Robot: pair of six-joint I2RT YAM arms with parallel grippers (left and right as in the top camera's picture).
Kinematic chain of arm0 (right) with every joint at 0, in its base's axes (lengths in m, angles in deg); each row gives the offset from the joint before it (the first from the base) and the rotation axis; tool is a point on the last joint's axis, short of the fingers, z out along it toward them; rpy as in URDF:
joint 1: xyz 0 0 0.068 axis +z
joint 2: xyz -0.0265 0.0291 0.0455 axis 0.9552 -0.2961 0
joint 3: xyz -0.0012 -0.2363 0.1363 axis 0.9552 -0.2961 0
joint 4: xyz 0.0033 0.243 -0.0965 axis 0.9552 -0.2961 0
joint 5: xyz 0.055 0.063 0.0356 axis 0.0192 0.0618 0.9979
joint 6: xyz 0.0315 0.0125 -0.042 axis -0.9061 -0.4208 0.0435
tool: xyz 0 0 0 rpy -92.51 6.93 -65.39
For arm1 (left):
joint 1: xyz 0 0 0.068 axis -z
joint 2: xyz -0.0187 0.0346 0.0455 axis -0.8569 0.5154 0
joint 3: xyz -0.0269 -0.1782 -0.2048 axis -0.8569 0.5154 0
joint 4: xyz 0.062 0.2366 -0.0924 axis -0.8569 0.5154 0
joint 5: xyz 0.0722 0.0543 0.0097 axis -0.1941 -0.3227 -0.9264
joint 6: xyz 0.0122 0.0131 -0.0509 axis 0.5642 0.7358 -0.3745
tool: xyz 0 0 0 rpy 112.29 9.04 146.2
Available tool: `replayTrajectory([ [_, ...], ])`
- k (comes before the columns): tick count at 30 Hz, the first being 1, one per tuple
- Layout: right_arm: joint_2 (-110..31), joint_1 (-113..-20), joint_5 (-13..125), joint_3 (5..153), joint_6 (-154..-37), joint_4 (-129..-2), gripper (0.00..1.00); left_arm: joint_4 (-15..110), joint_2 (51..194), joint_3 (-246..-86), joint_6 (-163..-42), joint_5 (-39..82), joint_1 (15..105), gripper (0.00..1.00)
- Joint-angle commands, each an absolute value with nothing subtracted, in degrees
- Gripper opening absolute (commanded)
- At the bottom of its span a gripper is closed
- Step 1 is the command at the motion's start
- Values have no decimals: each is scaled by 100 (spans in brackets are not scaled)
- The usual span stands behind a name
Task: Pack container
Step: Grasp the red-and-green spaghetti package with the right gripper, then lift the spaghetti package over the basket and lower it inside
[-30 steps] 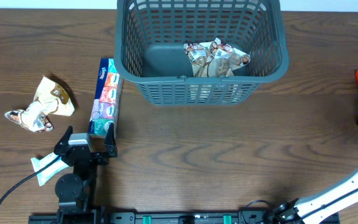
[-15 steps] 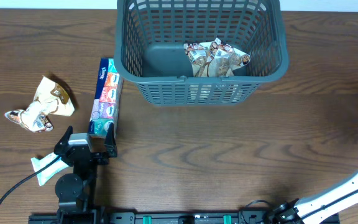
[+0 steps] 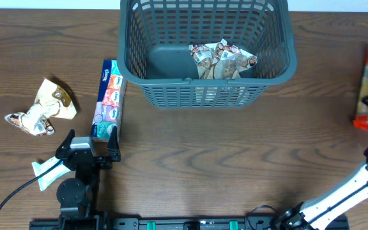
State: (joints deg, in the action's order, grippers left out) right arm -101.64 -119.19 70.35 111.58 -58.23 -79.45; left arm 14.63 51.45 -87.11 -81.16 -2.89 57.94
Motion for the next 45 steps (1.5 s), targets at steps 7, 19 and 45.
replayTrajectory([
  [7,-8710,-10955,8392,11792,-6868,-7842,1,1694,5105,-8635,-8125,-252,5765,99],
  [19,-6702,-9921,9166,12229,-8256,-7177,2,1694,5103,-8635,-8122,-252,5765,99],
  [45,-7893,-6461,8526,12227,-8494,-6904,1,1692,5103,-8635,-8122,-252,5765,99],
])
